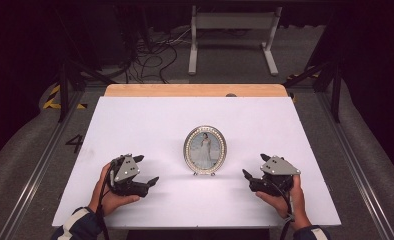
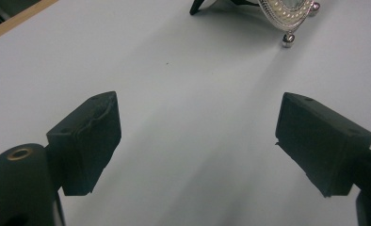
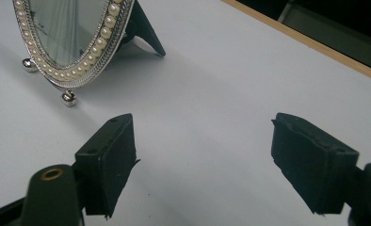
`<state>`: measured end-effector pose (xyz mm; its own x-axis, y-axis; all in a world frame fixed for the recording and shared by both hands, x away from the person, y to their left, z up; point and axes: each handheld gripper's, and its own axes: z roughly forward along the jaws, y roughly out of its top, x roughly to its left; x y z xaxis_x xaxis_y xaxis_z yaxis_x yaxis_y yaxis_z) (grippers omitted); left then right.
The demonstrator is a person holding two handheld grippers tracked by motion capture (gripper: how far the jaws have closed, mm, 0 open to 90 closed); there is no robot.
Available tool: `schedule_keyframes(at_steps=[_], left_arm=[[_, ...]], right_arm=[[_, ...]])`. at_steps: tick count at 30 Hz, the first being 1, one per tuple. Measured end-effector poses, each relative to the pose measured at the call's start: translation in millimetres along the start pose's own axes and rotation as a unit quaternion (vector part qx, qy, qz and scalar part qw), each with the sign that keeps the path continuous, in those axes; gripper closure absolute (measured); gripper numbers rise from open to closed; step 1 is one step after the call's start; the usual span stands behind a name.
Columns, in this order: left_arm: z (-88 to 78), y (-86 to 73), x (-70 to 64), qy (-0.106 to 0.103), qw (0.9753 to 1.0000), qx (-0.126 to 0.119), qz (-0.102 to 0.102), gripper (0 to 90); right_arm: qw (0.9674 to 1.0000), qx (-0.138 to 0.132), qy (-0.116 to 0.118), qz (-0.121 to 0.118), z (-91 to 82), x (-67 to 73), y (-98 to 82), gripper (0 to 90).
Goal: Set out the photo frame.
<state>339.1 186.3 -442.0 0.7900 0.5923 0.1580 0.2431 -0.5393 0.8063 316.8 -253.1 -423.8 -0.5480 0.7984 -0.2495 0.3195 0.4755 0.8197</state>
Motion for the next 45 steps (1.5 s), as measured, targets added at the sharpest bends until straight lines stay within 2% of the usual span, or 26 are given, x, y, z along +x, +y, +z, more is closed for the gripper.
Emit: schedule_keyframes(at_steps=[13, 24, 31, 45], left_arm=[[-17.7, -19.7, 8.7, 0.018, 0.9996, 0.002, -0.02, 15.0], [-30.3, -33.8, 12.6, 0.037, 0.999, 0.013, -0.021, 14.1], [-40.8, -46.8, 16.4, 0.045, 0.9984, 0.016, -0.03, 14.1], [-51.1, -63.4, 19.7, 0.053, 0.9974, 0.026, -0.042, 14.2]], right_arm=[[0.9999, 0.009, -0.011, 0.005, -8.2, -9.9, -13.1, 22.7], [0.9993, 0.024, -0.027, 0.008, -13.4, -17.2, -24.0, 22.4], [0.999, 0.027, -0.034, 0.014, -15.5, -22.3, -29.4, 22.3], [0.9989, 0.032, -0.031, 0.018, -10.4, -24.3, -40.2, 21.7]])
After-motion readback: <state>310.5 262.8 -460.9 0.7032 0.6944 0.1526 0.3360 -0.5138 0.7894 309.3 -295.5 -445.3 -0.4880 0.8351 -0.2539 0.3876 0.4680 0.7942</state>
